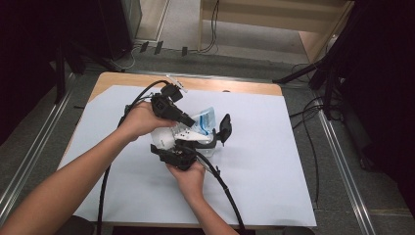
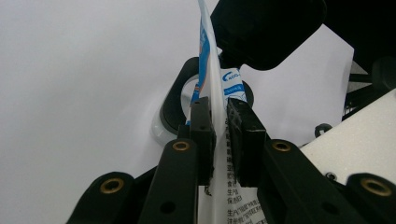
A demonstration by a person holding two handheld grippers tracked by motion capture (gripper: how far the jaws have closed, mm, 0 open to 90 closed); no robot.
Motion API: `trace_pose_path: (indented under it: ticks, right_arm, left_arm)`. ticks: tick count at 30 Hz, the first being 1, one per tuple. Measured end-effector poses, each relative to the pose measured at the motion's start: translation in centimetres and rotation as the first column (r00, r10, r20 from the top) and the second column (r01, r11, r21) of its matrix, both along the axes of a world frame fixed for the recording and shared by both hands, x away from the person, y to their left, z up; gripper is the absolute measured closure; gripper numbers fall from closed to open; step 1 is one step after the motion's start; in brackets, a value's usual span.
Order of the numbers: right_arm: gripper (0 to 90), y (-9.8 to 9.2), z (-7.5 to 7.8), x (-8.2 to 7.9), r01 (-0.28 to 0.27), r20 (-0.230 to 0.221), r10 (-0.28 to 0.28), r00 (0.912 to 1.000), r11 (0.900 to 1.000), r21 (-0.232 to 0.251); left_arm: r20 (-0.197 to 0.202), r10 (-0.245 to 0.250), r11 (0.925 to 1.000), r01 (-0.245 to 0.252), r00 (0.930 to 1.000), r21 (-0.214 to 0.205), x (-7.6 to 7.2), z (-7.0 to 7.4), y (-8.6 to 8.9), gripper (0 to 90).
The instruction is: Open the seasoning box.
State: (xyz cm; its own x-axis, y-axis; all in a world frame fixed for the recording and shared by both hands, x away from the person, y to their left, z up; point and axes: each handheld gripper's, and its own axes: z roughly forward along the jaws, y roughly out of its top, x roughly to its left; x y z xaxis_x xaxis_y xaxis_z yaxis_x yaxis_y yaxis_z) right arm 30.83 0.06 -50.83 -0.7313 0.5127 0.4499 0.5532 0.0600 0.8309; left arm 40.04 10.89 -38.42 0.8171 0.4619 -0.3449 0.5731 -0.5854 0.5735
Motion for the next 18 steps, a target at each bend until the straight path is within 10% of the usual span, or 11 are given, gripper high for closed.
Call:
trace_pose_path:
  ticks: [18]
  right_arm:
    - [63.5, 0.0, 0.0, -0.3, -0.007, 0.004, 0.007, 1.0000, 0.9999, 0.011]
  left_arm:
    - [-0.005, -0.007, 0.9999, 0.007, 1.0000, 0.007, -0.4, 0.1, 0.9, 82.7]
